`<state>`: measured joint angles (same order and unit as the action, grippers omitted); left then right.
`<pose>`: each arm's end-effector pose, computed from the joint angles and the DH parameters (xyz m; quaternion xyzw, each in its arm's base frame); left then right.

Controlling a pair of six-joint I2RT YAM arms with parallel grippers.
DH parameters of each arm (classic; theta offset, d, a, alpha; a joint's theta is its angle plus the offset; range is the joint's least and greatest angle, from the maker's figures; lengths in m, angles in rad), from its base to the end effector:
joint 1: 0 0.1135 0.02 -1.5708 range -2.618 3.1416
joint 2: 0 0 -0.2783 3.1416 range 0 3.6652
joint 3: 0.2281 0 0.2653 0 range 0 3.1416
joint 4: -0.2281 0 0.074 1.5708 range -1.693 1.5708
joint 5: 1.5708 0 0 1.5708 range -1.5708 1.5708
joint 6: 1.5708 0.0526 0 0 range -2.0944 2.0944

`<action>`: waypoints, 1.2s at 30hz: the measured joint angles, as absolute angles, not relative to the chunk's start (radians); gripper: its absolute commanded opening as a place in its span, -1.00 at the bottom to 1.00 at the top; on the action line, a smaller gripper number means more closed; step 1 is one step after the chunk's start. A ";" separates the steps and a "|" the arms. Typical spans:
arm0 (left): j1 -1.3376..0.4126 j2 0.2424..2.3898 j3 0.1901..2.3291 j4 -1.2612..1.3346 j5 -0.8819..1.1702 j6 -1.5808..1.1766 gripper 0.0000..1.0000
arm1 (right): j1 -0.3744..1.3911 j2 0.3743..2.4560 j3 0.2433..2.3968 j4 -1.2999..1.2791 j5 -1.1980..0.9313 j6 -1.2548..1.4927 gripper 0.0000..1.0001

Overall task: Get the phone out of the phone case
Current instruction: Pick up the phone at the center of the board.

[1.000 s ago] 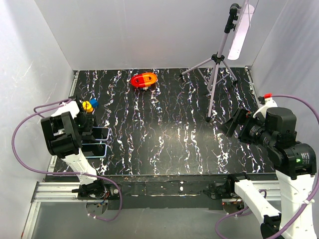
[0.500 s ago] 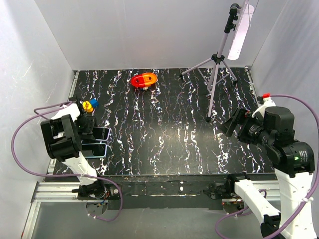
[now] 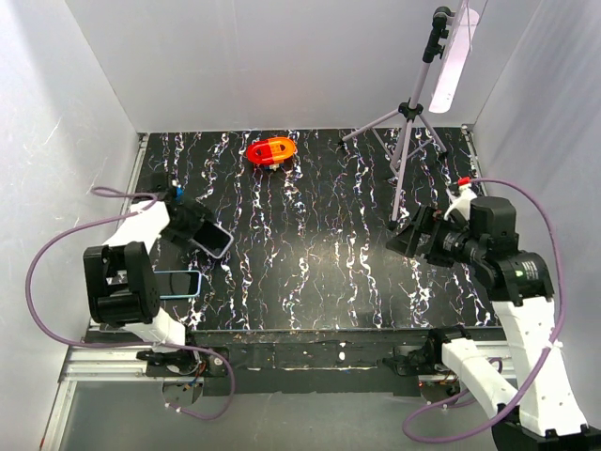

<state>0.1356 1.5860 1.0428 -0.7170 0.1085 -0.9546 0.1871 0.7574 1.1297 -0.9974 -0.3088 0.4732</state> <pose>0.3129 0.0369 0.1893 -0.5043 0.8479 -0.1106 0.1203 0.1320 0.0412 0.3820 0.0561 0.8807 0.2754 0.3813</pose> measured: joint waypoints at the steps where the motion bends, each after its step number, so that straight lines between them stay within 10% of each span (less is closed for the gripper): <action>1: 0.100 1.573 1.045 -0.702 0.131 -0.933 -1.00 | 0.195 0.763 1.106 -0.968 -0.334 0.478 0.85; 17: -0.393 1.411 0.931 -0.536 0.380 -0.904 -1.00 | 0.779 1.014 0.806 -0.342 -0.285 0.745 0.70; 36: -0.417 1.207 0.694 -0.307 0.546 -1.571 -1.00 | 1.095 1.193 0.772 -0.014 0.331 0.843 0.26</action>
